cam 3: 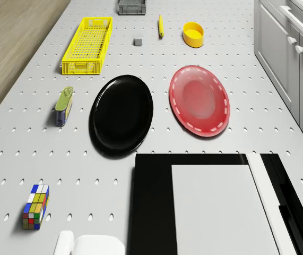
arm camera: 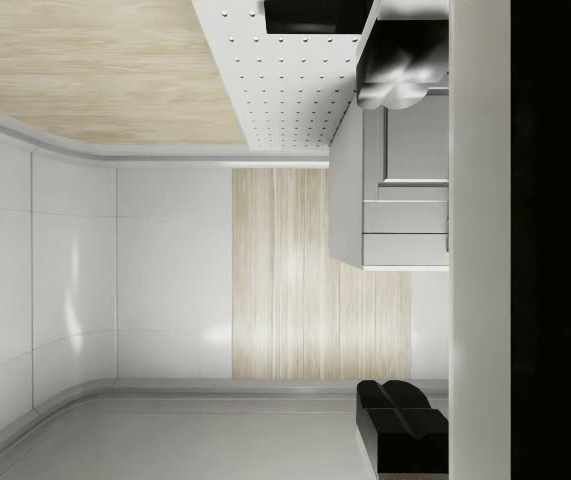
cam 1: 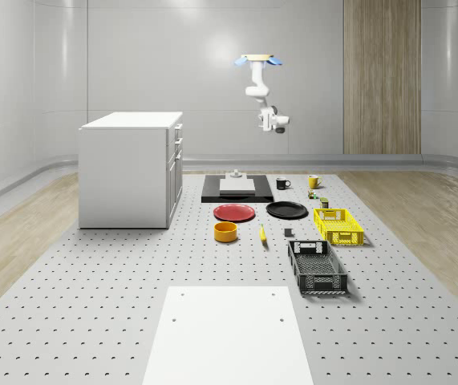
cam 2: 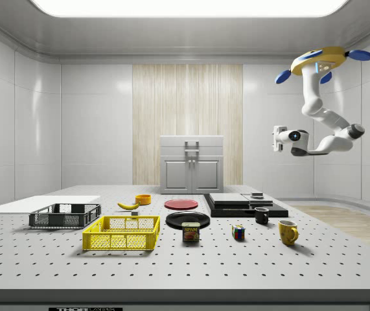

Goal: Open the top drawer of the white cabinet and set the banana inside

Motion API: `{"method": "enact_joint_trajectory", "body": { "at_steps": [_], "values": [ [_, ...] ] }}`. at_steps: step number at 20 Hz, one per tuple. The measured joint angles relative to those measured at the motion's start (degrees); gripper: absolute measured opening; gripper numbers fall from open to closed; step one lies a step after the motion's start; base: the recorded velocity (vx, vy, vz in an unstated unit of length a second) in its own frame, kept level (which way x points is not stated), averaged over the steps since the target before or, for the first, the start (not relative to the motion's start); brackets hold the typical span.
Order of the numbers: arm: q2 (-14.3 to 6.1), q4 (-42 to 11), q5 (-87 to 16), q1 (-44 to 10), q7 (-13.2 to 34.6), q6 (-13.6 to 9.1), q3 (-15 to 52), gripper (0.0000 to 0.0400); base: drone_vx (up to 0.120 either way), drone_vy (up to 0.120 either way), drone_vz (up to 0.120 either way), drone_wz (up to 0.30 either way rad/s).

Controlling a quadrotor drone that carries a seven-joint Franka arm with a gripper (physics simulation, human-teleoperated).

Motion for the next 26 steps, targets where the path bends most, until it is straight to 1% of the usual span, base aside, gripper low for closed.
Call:
{"method": "enact_joint_trajectory", "body": {
  "at_steps": [8,9,26],
  "values": [
    [-2.13,-0.35,-1.35,2.67,1.18,2.2,-1.3,0.04,0.12,-0.12,0.0,0.0],
    [-2.39,-0.39,-1.53,2.98,1.33,2.47,-1.45,0.04,0.12,-0.04,0.0,0.0],
    [-6.51,-0.94,-4.52,7.6,3.8,6.53,-3.41,0.04,0.12,0.0,0.0,0.0]
  ]
}}
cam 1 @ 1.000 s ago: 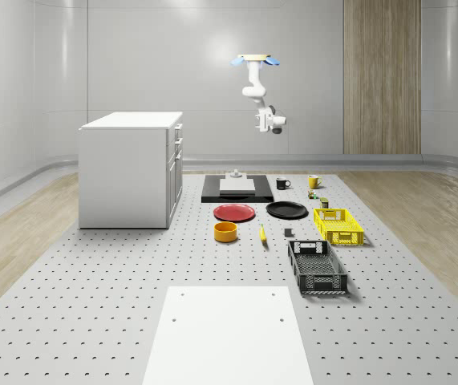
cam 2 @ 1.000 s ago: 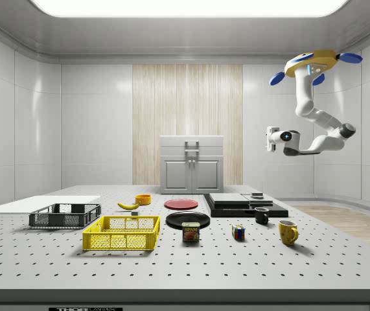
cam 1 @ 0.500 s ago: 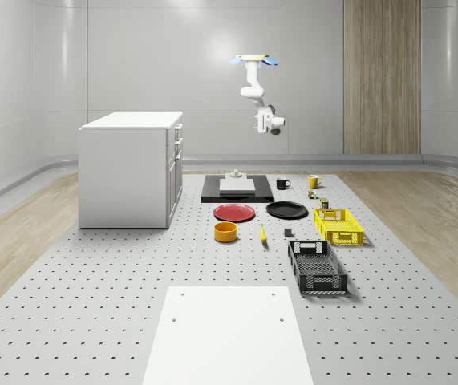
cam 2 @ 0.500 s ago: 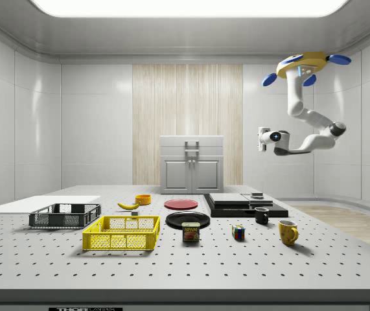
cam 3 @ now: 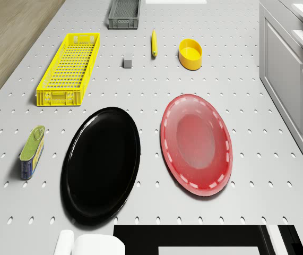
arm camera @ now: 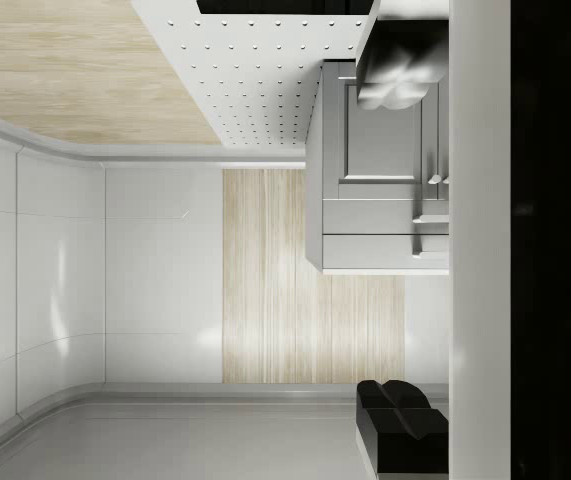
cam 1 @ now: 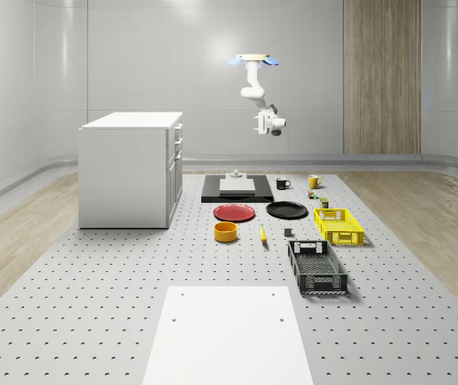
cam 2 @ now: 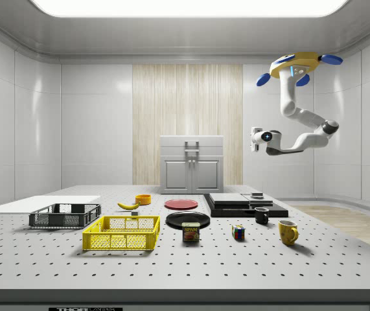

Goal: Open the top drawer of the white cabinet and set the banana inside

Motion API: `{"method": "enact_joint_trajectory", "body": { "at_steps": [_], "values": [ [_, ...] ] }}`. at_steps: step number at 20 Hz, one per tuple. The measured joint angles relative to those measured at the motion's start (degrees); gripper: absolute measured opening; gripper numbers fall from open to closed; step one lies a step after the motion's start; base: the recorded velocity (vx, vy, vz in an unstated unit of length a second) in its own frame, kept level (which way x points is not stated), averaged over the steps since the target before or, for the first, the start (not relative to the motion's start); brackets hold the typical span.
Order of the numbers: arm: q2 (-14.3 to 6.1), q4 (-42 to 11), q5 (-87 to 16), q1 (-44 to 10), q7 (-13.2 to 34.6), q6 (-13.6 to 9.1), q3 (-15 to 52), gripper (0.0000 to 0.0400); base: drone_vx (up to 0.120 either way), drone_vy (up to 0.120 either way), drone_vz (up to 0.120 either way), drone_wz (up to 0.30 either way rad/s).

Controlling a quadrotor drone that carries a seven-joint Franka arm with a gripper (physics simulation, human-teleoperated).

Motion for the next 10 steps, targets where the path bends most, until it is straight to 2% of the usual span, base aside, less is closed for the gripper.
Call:
{"method": "enact_joint_trajectory", "body": {
  "at_steps": [10],
  "values": [
    [-2.13,-0.28,-1.61,2.19,1.34,2.0,-0.84,0.04,0.12,0.0,0.0,0.0]
  ]
}}
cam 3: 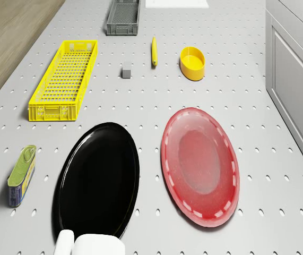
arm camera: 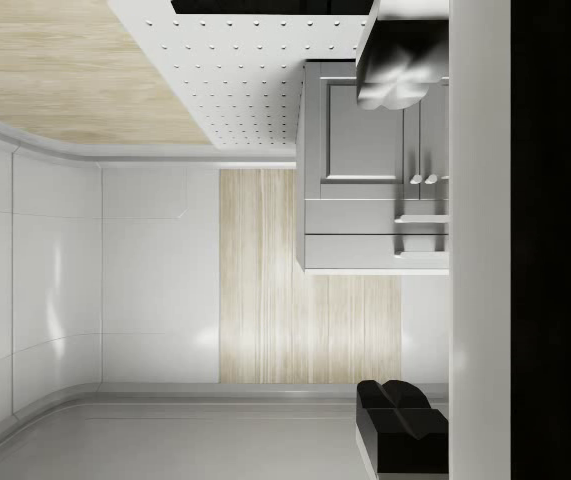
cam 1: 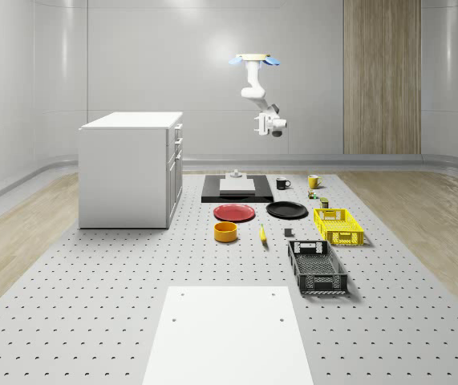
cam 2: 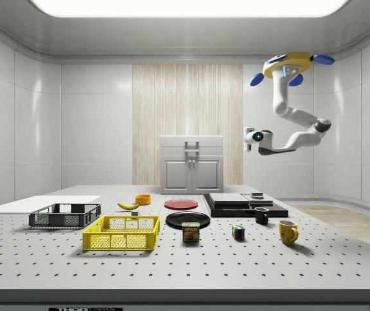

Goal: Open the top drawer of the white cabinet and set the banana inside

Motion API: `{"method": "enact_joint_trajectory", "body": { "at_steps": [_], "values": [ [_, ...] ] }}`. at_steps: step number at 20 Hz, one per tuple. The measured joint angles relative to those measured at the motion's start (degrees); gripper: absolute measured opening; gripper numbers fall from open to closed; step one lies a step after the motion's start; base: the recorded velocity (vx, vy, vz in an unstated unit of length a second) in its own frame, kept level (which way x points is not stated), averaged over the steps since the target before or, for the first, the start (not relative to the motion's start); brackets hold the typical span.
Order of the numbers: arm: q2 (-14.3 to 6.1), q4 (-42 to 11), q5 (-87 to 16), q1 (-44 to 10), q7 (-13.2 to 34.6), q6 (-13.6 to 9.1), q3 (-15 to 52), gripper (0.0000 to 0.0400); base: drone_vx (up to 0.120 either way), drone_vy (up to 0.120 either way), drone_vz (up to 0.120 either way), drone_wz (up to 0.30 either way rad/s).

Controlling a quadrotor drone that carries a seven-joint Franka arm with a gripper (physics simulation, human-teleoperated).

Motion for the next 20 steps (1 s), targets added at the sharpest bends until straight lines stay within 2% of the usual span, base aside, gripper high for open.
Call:
{"method": "enact_joint_trajectory", "body": {
  "at_steps": [20],
  "values": [
    [-3.55,-0.46,-2.78,3.42,2.31,3.19,-1.18,0.04,0.12,0.0,0.0,0.0]
  ]
}}
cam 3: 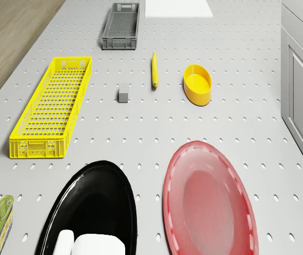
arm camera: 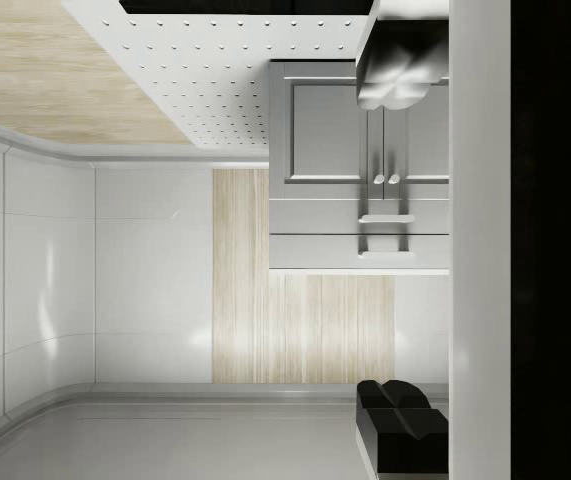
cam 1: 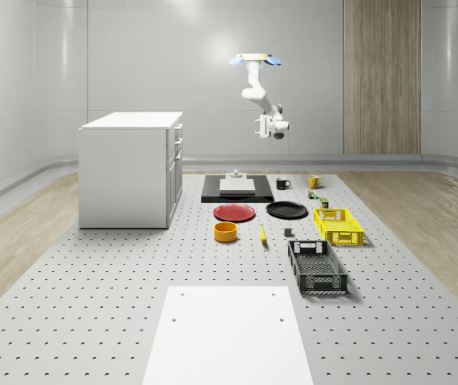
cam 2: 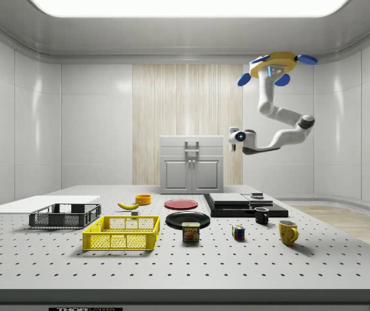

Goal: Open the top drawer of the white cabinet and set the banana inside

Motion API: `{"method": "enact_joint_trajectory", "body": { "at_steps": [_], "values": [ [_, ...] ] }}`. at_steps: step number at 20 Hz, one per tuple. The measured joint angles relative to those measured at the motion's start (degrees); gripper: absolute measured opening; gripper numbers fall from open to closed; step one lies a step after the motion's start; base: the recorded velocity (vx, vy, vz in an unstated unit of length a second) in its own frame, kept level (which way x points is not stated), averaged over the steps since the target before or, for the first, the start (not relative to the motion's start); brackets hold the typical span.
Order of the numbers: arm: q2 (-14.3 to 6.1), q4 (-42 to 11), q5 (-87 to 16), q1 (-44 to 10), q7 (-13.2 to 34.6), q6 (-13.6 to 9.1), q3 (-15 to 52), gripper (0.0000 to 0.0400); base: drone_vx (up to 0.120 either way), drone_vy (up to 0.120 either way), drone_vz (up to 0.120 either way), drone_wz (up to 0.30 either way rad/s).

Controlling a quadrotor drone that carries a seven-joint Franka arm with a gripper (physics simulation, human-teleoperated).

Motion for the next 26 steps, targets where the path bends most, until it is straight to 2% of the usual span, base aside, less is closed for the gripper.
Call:
{"method": "enact_joint_trajectory", "body": {
  "at_steps": [7,26],
  "values": [
    [-1.02,-0.13,-0.82,0.94,0.68,0.89,-0.3,0.04,0.12,-0.006,0.0,0.0],
    [-3.29,-0.43,-2.68,2.95,2.24,2.79,-0.9,0.04,0.12,-0.12,0.0,0.0]
  ]
}}
